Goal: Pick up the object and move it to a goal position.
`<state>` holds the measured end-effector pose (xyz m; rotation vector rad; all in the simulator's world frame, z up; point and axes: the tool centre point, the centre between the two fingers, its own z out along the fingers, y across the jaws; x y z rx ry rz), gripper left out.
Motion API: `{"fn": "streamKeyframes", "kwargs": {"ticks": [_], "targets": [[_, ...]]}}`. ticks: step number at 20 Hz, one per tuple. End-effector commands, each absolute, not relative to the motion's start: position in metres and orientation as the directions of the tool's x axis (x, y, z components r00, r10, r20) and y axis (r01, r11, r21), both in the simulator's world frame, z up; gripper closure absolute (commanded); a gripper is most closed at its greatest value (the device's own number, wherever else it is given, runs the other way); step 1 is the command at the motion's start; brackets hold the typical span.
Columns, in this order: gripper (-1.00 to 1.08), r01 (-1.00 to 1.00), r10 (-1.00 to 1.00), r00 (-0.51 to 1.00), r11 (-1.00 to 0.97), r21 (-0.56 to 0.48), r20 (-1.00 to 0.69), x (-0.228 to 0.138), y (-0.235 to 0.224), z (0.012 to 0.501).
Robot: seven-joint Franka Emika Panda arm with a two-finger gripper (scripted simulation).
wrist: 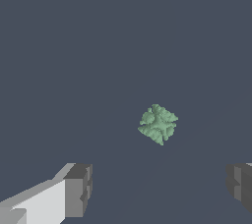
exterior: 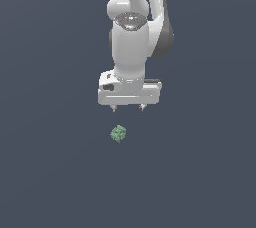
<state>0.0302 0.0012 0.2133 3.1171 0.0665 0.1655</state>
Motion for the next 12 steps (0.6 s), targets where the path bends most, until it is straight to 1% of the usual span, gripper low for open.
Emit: {"fn": "streamKeyframes", "kwargs": {"ticks": [1, 6, 12], "targets": [[-0.92, 0.024, 0.026, 0.994, -1.000, 0.019, 0.102, 0.031, 0.000, 0.210], [-0.92, -0.048, -0.047, 0.995, -0.999, 0.009, 0.089, 0.035, -0.006, 0.195], [-0.92, -0.190, -0.190, 0.980, -0.982, -0.004, 0.063, 0.040, -0.016, 0.166]]}}
